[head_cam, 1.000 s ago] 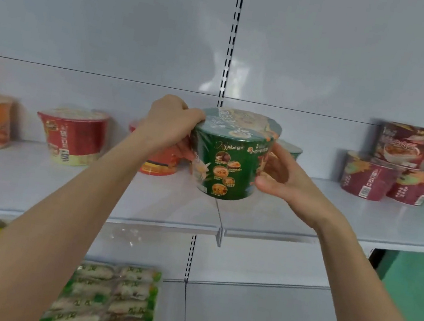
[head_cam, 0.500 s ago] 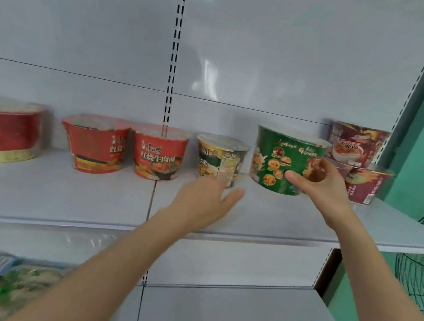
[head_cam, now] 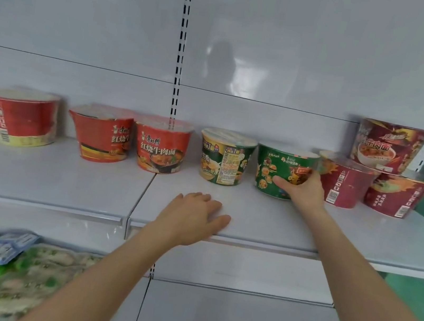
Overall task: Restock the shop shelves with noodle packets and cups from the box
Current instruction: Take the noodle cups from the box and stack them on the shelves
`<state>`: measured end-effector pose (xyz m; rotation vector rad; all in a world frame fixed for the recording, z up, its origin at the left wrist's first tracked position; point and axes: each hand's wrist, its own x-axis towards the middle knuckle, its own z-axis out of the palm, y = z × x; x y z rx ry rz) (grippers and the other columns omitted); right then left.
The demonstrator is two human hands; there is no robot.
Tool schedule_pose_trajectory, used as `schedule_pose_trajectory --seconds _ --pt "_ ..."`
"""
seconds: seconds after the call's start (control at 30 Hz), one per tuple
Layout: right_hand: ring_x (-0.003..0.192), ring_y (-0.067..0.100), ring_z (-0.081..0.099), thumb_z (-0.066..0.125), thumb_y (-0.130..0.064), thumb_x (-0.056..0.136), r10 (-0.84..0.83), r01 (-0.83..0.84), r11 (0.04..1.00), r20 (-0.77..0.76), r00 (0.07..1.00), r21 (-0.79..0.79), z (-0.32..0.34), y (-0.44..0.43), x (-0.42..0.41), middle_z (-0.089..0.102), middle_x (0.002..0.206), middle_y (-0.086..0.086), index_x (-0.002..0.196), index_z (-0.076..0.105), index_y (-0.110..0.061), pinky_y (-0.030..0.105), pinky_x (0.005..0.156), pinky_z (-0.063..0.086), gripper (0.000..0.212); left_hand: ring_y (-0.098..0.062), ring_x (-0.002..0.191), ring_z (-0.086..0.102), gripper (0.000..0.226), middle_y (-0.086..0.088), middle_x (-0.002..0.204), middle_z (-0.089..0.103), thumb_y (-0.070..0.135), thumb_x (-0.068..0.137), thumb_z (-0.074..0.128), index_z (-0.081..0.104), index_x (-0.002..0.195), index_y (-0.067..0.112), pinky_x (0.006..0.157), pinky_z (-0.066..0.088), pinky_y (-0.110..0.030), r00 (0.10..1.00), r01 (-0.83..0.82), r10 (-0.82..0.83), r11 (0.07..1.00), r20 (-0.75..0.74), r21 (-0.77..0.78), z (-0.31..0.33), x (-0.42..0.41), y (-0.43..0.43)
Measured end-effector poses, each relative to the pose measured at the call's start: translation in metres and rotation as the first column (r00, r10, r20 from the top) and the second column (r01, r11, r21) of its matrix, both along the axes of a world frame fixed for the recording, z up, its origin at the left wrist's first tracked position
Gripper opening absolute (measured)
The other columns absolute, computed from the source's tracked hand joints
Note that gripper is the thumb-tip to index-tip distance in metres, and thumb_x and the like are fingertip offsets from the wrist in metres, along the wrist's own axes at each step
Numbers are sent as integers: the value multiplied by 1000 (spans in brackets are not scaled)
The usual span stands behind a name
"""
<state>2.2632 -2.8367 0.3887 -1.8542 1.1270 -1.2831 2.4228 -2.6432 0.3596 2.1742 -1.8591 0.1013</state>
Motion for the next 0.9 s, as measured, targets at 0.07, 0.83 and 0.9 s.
schedule_pose_trajectory --seconds 0.07,0.83,0.9 --pt "119 26 53 82 -25 66 1 0 1000 -30 1000 23 -1 -7 5 54 131 11 131 36 -3 29 94 40 83 -21 117 46 51 -2 122 54 53 94 30 51 125 18 99 37 -40 1000 -5 5 1000 -1 -8 -1 0 0" --pt "87 30 56 55 -25 90 -15 -21 997 -462 887 -74 16 49 9 60 89 15 95 61 2 29 65 38 29 -28 75 55 39 -8 77 61 37 98 30 45 71 13 63 26 -29 970 130 -46 927 237 -353 -2 -7 18" --pt "79 25 49 53 -25 90 8 -87 987 -505 863 -134 20 74 27 53 81 11 74 56 -5 29 59 30 26 -28 66 55 43 -6 66 57 40 95 26 46 66 15 61 26 -28 962 162 -62 913 266 -374 -1 -3 40"
